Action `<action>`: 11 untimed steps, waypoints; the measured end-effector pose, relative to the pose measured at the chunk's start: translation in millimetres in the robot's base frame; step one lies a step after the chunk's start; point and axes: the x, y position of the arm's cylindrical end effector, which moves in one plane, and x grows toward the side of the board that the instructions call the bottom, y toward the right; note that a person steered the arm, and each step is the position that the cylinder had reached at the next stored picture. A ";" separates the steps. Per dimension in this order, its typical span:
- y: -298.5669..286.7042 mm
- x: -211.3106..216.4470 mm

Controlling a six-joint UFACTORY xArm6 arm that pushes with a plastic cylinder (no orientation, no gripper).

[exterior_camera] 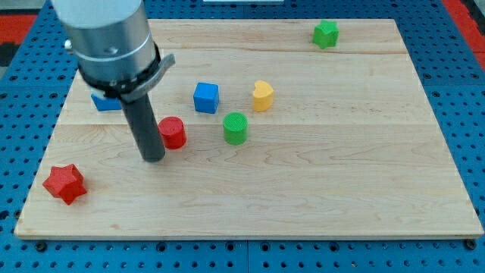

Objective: Place the red star below the blue triangle

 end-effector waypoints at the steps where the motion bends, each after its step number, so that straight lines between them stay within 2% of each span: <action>1: -24.0 54.7; 2: -77.7 58.9; 3: -105.3 55.2; 4: -100.1 24.8; 5: -79.1 18.3; 6: -88.6 72.7; 7: -163.6 83.8; 8: -162.3 48.3; 11: -96.6 -32.4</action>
